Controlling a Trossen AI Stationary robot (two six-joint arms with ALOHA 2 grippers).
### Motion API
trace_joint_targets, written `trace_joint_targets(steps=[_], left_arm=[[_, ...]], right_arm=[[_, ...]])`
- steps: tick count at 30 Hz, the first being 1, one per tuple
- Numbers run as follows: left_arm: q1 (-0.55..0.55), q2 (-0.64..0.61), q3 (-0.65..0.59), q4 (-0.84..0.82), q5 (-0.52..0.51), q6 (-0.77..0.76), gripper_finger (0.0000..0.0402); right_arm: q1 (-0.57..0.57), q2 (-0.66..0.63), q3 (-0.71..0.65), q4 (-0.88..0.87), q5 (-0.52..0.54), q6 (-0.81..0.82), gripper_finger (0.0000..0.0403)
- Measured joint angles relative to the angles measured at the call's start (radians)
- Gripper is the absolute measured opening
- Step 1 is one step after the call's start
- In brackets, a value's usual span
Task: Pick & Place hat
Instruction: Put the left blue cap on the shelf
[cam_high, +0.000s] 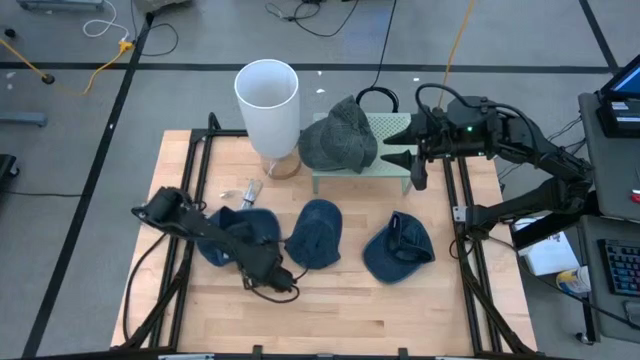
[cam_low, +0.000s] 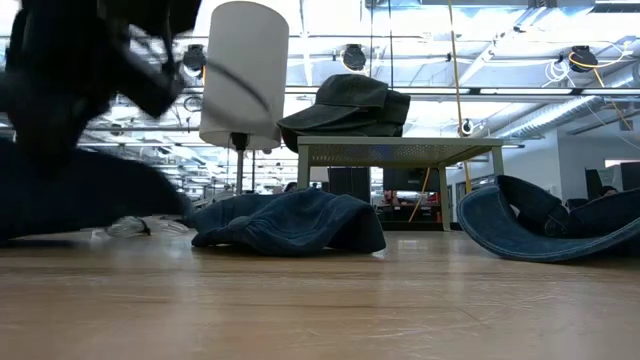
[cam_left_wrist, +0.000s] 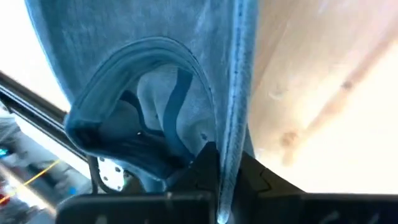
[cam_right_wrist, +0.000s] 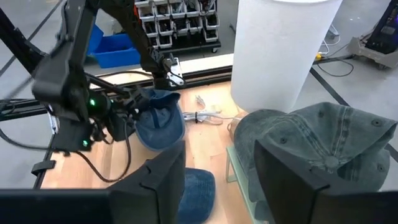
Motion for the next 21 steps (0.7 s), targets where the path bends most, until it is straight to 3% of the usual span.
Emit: trace_joint_targets(steps=[4,11,16,21], left_arm=[[0.010,-0.105,0.061,-0.043,0.058,0.007,0.0011],[0.037,-0.302,0.208,-0.033,0.305,0.086,0.0011],[0.063,-0.413,0.327,0.008,0.405,0.092,0.0009],[0.094,-0.500,0.390,0.137,0.484,0.076,0.0009]], right_arm=[[0.000,-0.006,0.001,0.000,-0.003,0.001,0.0176],[0.000,-0.020,0.001,-0.001,-0.013,0.174,0.0181],[-0.001,-0.022,0.001,-0.001,-0.149,0.247,0.0185],[0.000,-0.023,0.001,-0.001,-0.312,0.213,0.0186]])
